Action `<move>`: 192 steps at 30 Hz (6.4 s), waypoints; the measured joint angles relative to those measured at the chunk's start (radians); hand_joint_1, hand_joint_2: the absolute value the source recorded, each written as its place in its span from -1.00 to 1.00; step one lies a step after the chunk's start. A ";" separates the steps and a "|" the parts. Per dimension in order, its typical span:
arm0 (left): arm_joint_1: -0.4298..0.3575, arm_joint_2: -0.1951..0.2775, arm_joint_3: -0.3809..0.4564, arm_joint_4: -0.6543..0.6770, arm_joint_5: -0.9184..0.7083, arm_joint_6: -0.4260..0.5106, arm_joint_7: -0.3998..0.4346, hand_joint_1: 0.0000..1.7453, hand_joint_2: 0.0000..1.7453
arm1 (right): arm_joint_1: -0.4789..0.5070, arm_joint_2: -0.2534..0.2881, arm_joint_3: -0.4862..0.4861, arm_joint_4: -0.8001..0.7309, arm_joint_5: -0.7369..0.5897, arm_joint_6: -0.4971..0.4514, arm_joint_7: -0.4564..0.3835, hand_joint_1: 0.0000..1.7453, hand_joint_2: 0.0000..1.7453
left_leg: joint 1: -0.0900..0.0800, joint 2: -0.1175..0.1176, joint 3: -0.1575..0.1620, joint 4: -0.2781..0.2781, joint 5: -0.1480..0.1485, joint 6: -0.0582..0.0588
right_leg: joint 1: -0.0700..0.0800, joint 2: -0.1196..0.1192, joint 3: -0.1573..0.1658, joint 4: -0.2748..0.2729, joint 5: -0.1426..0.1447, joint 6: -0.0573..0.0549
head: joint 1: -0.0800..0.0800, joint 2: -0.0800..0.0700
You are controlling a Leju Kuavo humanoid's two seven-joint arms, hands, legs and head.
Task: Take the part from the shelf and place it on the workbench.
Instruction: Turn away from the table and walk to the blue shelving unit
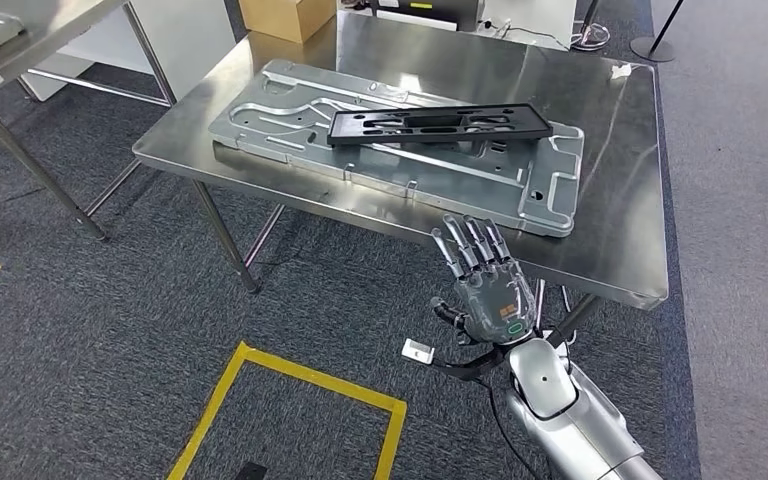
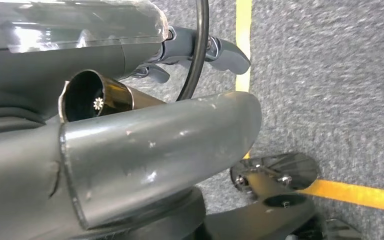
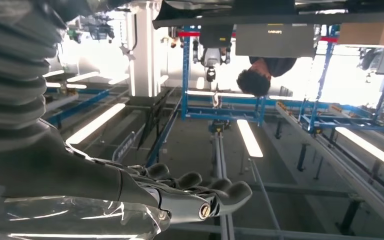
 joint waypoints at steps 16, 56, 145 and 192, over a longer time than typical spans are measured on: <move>0.003 0.000 0.000 0.000 -0.001 -0.001 -0.001 -1.00 -1.00 | -0.030 -0.013 0.013 0.034 0.003 0.000 0.109 -1.00 -1.00 | -0.010 0.001 -0.022 -0.006 0.015 0.034 | -0.001 0.002 -0.017 -0.013 0.037 -0.001 | 0.000 0.000; 0.007 0.007 0.007 0.000 -0.001 0.007 -0.009 -1.00 -1.00 | -0.038 -0.026 0.057 0.067 0.003 0.000 0.106 -1.00 -1.00 | 0.008 0.006 -0.146 0.177 -0.013 -0.010 | -0.012 -0.065 0.033 0.001 -0.036 -0.010 | -0.003 0.000; 0.006 -0.001 0.025 0.000 -0.019 0.053 0.050 -1.00 -1.00 | -0.042 -0.036 0.068 0.115 0.003 0.000 0.125 -1.00 -1.00 | -0.004 -0.015 -0.236 0.259 -0.043 -0.011 | -0.003 -0.019 0.057 -0.008 -0.051 -0.037 | -0.021 0.000; 0.008 -0.003 0.042 0.000 -0.033 0.070 0.057 -1.00 -1.00 | -0.040 -0.024 0.054 0.147 0.003 0.000 0.114 -1.00 -1.00 | -0.008 -0.047 -0.071 -0.020 0.080 0.034 | -0.007 0.005 -0.077 0.289 -0.185 0.010 | -0.023 0.000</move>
